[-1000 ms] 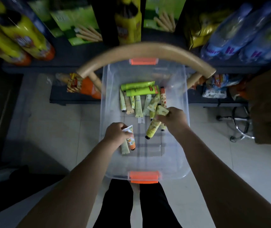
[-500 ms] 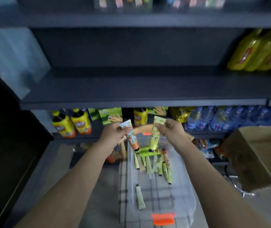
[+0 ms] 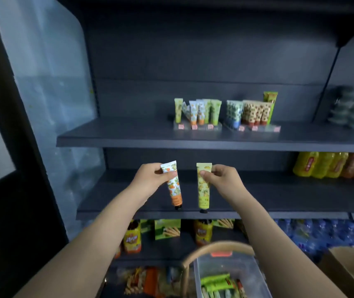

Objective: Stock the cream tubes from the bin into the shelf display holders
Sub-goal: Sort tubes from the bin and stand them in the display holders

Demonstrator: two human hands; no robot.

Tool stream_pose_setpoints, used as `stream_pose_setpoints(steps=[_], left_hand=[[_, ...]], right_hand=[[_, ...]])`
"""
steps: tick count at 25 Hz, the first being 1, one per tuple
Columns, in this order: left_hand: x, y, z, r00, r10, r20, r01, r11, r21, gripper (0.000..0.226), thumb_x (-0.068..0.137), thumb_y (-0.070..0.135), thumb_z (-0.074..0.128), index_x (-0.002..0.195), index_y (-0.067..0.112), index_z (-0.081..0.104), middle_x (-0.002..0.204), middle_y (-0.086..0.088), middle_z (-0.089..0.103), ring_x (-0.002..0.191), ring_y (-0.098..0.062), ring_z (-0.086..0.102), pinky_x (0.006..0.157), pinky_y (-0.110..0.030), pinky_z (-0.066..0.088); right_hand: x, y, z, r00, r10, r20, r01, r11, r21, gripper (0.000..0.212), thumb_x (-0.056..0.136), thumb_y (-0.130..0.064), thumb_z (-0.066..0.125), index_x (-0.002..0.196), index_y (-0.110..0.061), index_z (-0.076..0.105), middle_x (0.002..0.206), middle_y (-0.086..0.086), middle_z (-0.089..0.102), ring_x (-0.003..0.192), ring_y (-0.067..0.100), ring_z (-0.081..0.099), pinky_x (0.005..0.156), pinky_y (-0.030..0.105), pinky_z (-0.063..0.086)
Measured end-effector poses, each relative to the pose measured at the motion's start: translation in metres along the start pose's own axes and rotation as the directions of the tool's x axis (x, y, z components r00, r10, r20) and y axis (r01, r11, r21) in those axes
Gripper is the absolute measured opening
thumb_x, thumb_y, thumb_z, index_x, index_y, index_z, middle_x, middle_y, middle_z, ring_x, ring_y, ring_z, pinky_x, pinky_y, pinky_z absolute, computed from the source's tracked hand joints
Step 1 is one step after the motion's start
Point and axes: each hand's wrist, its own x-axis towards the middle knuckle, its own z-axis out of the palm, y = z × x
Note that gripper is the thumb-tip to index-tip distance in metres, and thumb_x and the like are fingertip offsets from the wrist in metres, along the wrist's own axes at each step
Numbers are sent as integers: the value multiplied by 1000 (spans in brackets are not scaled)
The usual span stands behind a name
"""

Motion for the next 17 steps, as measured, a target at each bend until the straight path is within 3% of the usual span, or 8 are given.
stream_pose_setpoints(steps=[3, 6, 9, 13, 17], left_hand=[[29, 18, -16, 998, 63, -8, -63, 998, 10, 7, 82, 20, 69, 83, 13, 68, 98, -11, 70, 100, -28, 64, 97, -45, 48], [68, 31, -27, 992, 124, -15, -123, 990, 74, 17, 83, 22, 69, 91, 7, 68, 100, -13, 69, 90, -22, 63, 86, -34, 48], [115, 44, -35, 983, 181, -16, -178, 977, 116, 19, 82, 21, 69, 91, 4, 67, 101, -17, 68, 92, -27, 64, 88, -40, 49], [173, 60, -40, 971, 237, -38, -230, 964, 137, 19, 82, 21, 68, 91, 4, 68, 98, -16, 69, 88, -22, 62, 89, -44, 49], [219, 70, -42, 958, 285, -22, -282, 955, 89, 16, 82, 19, 69, 90, 5, 68, 96, -12, 70, 87, -18, 62, 88, -40, 49]], right_hand=[[31, -25, 3, 998, -66, 10, 66, 998, 2, 16, 86, -22, 67, 72, -14, 63, 52, -13, 58, 41, -5, 48, 45, 6, 33], [75, -38, 2, 993, -114, 22, 115, 992, -43, 13, 85, -25, 68, 74, -17, 66, 68, -6, 66, 55, -2, 55, 53, 10, 40], [125, -48, -7, 988, -153, 26, 155, 983, -100, 20, 84, -26, 69, 71, -12, 63, 68, -2, 62, 58, 5, 53, 54, 12, 40], [184, -63, -13, 977, -207, 52, 214, 951, -224, 45, 78, -32, 73, 91, 9, 60, 76, 9, 53, 67, 17, 45, 62, 26, 36], [222, -93, -13, 968, -230, 104, 251, 915, -315, 17, 77, -24, 75, 86, -13, 66, 71, 0, 60, 59, 13, 49, 52, 17, 39]])
